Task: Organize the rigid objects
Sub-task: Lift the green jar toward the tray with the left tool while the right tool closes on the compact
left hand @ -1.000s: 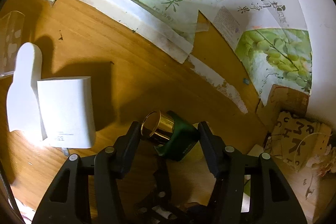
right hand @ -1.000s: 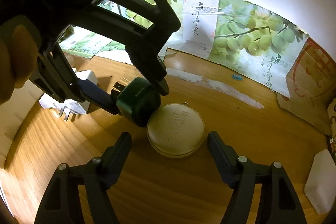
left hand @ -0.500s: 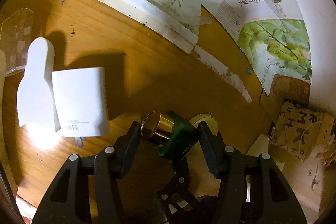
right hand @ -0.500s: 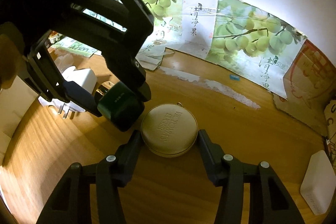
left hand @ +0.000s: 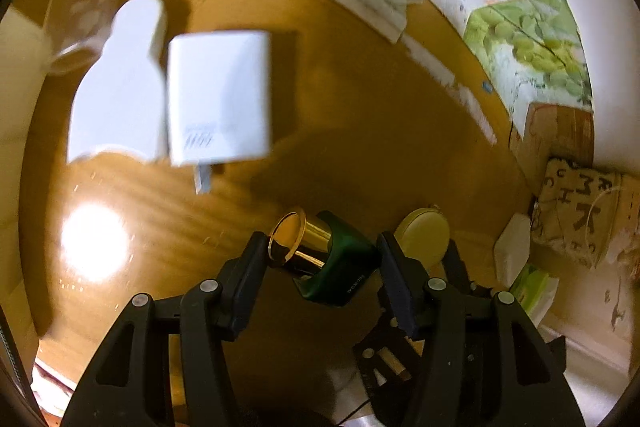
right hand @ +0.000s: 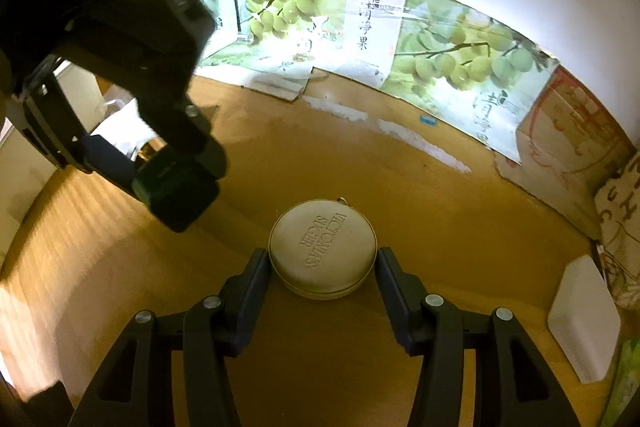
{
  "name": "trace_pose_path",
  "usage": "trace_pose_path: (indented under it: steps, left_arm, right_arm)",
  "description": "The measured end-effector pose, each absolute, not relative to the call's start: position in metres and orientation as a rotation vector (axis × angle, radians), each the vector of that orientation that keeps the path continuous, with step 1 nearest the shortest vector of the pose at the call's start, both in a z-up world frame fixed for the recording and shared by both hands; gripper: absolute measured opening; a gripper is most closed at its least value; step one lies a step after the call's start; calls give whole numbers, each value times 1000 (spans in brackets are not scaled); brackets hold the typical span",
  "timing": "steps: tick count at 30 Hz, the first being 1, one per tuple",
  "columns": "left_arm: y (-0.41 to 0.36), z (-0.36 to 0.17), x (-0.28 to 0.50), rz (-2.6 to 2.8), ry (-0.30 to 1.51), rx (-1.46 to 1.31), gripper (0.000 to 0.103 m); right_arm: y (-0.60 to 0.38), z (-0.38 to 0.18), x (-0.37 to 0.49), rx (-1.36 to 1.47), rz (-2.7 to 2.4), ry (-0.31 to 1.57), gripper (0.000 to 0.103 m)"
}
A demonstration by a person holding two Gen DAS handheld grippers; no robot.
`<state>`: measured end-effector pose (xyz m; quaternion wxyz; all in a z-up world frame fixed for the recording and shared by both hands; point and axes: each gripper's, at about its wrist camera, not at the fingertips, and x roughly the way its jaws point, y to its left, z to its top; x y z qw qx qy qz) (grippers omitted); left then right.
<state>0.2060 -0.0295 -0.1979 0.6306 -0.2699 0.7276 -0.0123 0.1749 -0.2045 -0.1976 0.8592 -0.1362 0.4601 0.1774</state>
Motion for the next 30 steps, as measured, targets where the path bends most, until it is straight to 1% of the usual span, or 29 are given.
trace_pose_path:
  steps: [15, 30]
  left_arm:
    - [-15, -192, 133, -34, 1708, -513, 59]
    - [24, -159, 78, -59, 1702, -364, 59]
  right_arm:
    - [-195, -174, 122, -351, 398, 967, 54]
    - [-172, -151, 74, -273, 425, 988, 54]
